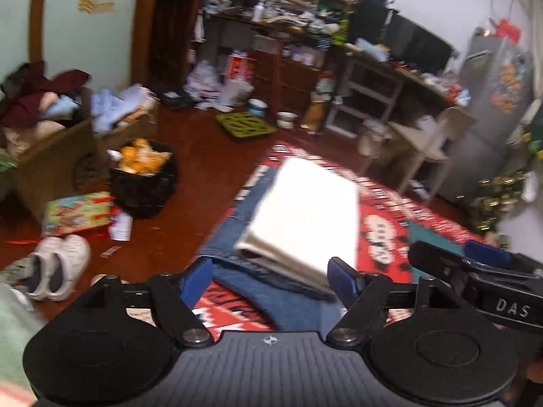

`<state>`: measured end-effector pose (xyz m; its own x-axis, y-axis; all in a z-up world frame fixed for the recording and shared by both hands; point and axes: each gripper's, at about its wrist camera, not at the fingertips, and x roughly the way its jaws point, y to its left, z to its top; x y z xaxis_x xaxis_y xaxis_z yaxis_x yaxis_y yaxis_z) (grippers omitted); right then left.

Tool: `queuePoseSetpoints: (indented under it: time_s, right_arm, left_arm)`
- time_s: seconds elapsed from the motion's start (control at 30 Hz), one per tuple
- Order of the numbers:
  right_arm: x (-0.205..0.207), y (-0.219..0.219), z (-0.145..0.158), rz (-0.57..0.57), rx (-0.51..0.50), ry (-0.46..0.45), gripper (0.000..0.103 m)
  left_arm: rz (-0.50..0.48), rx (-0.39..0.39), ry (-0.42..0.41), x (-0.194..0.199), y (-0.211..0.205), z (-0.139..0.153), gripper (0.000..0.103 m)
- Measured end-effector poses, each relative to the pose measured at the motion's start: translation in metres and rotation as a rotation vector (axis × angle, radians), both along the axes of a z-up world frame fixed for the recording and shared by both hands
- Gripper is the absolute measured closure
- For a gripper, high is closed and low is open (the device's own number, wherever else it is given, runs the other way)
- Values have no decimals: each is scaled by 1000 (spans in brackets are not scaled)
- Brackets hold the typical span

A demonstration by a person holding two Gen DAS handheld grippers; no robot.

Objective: Fold clothes
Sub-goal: 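Release the sweater and withdraw both tools from the stack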

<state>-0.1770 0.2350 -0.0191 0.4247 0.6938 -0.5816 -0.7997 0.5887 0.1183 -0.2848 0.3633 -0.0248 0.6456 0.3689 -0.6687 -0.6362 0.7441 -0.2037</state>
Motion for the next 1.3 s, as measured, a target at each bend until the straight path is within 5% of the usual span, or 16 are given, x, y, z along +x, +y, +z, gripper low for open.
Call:
queuePoseSetpoints:
  time_s: [0.47, 0.67, 0.9, 1.3]
  right_arm:
    - [-17, -5, -5, 16, -111, -18, 1]
    - [-3, -5, -12, -19, -125, 54, 1]
    - [-10, 7, -27, -27, -228, -9, 1]
    - [-6, 11, -32, -45, -212, 88, 1]
  left_arm:
    - [39, 100, 144, 1, -18, -8, 19]
    - [19, 140, 179, 2, -24, -10, 18]
    - [46, 93, 183, 6, -23, -17, 17]
    - [63, 112, 219, 10, -25, -21, 14]
